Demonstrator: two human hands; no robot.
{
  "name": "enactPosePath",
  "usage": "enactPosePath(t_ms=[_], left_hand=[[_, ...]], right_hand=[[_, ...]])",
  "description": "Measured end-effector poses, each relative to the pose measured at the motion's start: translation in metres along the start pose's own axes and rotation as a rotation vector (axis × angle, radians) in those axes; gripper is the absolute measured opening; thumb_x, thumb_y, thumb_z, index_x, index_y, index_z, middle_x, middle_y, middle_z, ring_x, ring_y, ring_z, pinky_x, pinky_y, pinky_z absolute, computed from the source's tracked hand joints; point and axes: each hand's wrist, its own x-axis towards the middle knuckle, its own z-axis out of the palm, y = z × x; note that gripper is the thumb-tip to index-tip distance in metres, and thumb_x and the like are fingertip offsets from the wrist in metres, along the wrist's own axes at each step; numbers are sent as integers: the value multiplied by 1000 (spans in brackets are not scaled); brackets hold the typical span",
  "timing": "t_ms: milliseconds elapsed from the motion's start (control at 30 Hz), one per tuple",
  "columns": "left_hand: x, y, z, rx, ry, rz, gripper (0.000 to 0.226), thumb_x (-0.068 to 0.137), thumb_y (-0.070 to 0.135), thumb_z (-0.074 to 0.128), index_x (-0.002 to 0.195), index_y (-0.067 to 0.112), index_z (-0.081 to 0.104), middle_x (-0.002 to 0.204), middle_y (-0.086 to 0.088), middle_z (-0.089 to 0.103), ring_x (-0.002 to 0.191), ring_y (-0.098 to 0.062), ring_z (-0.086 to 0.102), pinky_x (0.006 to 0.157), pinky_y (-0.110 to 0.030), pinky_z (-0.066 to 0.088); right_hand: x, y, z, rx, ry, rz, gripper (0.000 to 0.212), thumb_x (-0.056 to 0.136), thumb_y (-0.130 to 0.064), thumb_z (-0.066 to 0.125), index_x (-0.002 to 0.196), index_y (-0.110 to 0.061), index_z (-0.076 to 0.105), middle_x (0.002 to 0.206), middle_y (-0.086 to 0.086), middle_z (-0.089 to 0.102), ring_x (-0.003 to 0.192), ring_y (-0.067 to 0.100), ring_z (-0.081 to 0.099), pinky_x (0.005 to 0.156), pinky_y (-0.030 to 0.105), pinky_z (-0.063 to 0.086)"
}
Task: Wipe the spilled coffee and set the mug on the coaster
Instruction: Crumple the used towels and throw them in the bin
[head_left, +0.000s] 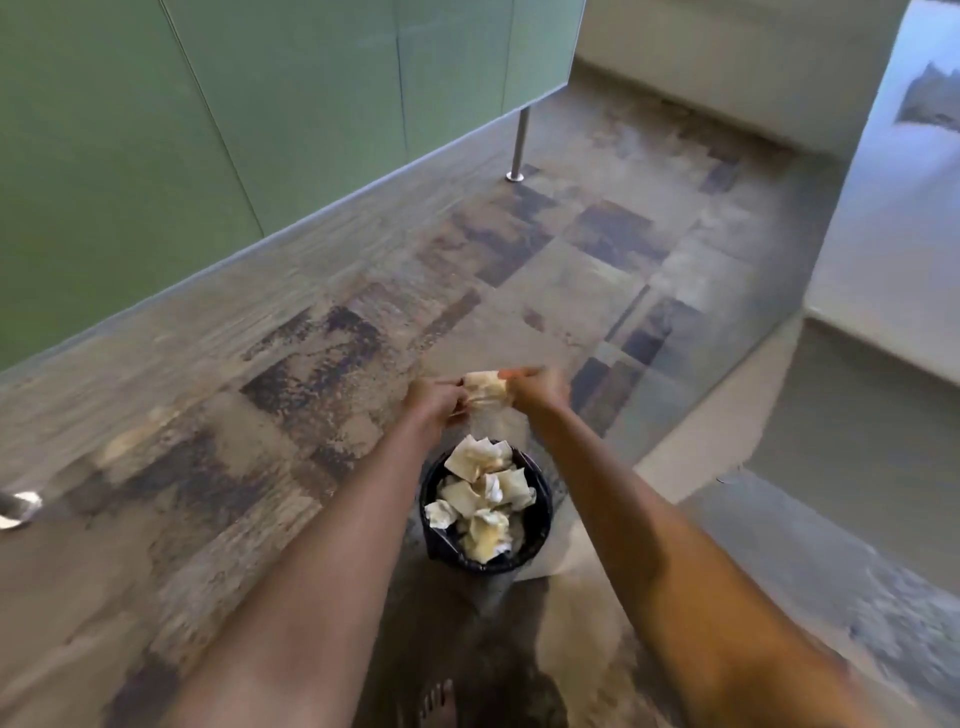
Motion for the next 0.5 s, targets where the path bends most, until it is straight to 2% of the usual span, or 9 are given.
enactPosePath(t_ms=[67,133,167,233,300,433,500], left_hand=[[14,-27,1,38,-2,-47,37,85,-17,46,119,-8,59,97,-19,60,53,-14,58,51,-24,51],[31,-55,4,102,-12,-92,40,84,-18,46,120,-7,59,99,-18,61,62,-17,56,58,-25,49],[39,-68,5,137,-17,-110,42,83,-18,46,121,-6,59,104,-19,63,65,-18,56,59,-25,48],[53,-93,8,199,-25,-135,45,82,-17,46,122,-3,60,116,-22,64,73,-21,58,58,-25,47],[64,-114,10,250,-17,-149,42,82,-12,48,120,0,63,115,-21,66,72,-23,60,61,-26,47],[79,-145,14,306,8,-181,34,83,-1,53,114,3,68,114,-20,68,100,-36,65,74,-31,48],[79,-151,16,335,-4,-176,33,84,1,52,113,3,68,112,-19,69,94,-33,65,72,-30,46]], right_hand=[[7,26,8,-92,3,14,27,86,-4,55,102,-13,75,105,10,72,76,16,56,63,12,50],[13,50,15,-156,-17,55,27,88,-4,55,102,-15,75,106,9,72,67,12,52,55,16,43],[15,62,18,-175,-27,81,27,87,-4,55,101,-15,75,106,8,72,65,11,52,56,18,42],[18,84,23,-202,-43,116,29,85,-2,53,101,-14,75,107,9,71,75,13,56,64,21,42],[23,103,28,-237,-58,133,31,85,-4,51,102,-14,75,109,11,70,86,18,58,69,21,39],[33,130,39,-288,-109,146,33,85,-7,49,106,-15,73,108,14,70,81,18,55,74,27,45],[37,140,43,-312,-134,142,34,86,-6,46,108,-14,71,105,15,69,77,19,55,71,29,46]])
